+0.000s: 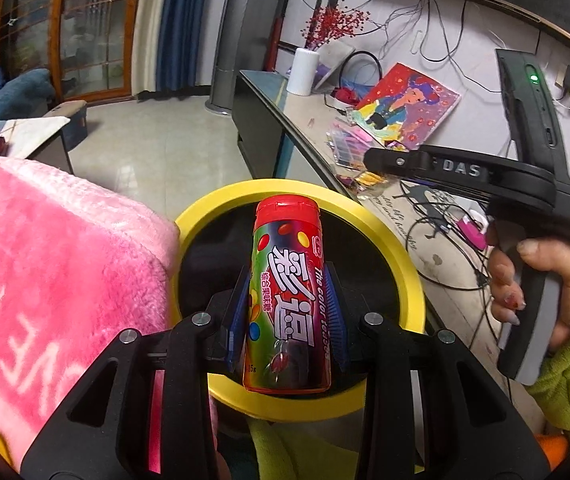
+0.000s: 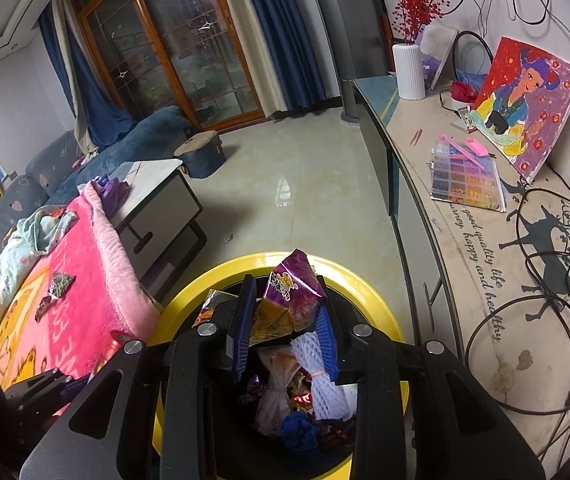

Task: Collect trash
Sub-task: 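Open both tools to drop the can and wrapper into the bin, then move both tools back over the blanket toward the remaining two wrappers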

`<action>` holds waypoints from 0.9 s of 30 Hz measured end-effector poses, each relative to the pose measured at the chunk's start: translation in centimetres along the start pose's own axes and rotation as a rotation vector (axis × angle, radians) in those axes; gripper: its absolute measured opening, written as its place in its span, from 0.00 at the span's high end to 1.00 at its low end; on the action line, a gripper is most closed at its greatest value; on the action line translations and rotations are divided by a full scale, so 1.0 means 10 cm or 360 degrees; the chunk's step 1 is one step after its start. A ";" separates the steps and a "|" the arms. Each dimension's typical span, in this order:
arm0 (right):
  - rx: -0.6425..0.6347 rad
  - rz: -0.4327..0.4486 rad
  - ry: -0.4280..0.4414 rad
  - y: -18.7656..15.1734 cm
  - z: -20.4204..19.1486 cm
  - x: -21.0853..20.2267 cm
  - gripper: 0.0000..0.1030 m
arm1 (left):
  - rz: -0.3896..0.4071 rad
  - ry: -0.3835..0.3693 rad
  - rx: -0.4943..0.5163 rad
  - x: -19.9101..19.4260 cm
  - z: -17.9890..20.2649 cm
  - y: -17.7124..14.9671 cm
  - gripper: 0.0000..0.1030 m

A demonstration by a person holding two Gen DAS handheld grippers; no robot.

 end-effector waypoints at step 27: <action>-0.0114 0.0113 0.0106 0.12 -0.51 -0.19 0.39 | 0.0296 0.0180 -0.0189 -0.66 -0.48 0.18 0.11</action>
Point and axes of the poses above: each gripper's, at about its wrist camera, not at the fingertips, and x roughly the way its jaws point, z to its right, y to its top, the point moved 4 cm from there along x, roughly the way its jaws point, and after that the axes turned 13 degrees about -x, right-handed, at the moved point
